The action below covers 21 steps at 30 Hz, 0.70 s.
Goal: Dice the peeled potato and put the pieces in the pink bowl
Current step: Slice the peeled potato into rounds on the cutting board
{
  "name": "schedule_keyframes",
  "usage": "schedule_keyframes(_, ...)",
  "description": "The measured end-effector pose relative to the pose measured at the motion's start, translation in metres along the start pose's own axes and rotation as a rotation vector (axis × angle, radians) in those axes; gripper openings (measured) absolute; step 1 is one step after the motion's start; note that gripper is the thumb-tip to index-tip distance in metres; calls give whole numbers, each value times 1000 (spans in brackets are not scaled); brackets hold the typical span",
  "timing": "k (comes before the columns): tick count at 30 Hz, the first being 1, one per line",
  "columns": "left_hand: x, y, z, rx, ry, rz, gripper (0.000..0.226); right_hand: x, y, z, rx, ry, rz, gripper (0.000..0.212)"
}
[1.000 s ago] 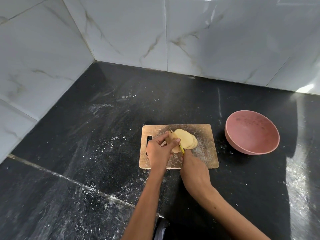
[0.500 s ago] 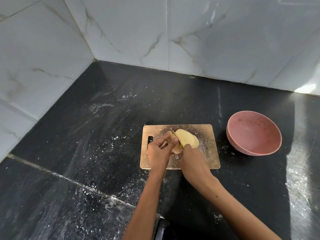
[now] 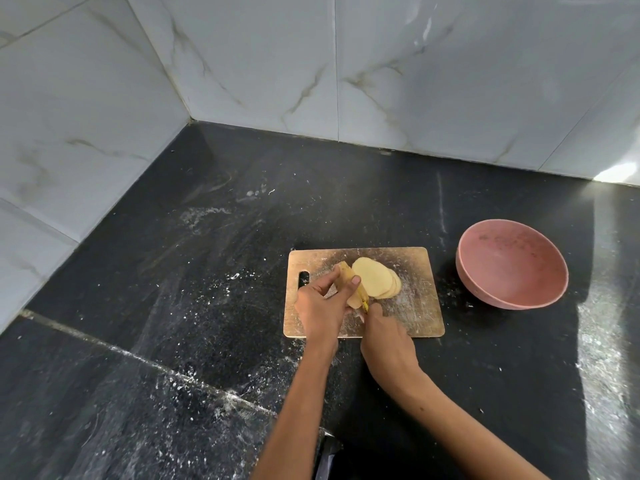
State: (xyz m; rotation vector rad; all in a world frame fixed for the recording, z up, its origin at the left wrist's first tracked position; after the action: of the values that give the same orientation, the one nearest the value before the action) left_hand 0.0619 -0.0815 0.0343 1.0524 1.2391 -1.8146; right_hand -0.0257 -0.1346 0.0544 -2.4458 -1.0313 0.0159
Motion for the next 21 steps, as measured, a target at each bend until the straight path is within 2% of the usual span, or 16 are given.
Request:
schedule_keyframes(13,-2,13,-2,20,158,83,43,-4,1,4,55,18,5,24)
schedule_keyframes(17,-3,9,-1,32,112,53,42,-4,4,5,87,112,-8,24)
schedule_keyframes(21,-4,6,-3,38,70,25,40,-17,-14,13,120,95,16,22)
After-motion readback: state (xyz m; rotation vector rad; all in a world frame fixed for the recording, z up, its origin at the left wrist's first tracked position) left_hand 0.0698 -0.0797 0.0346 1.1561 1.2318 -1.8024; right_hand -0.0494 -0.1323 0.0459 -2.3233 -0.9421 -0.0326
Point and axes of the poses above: each hand's wrist, its own y-axis towards the middle knuckle, its own z-axis out of the palm, x = y × z, the point moved 2 cm from there along y, towards the middle knuckle, and after that the axes turned 12 degrees about -y, right-handed, at the moved point
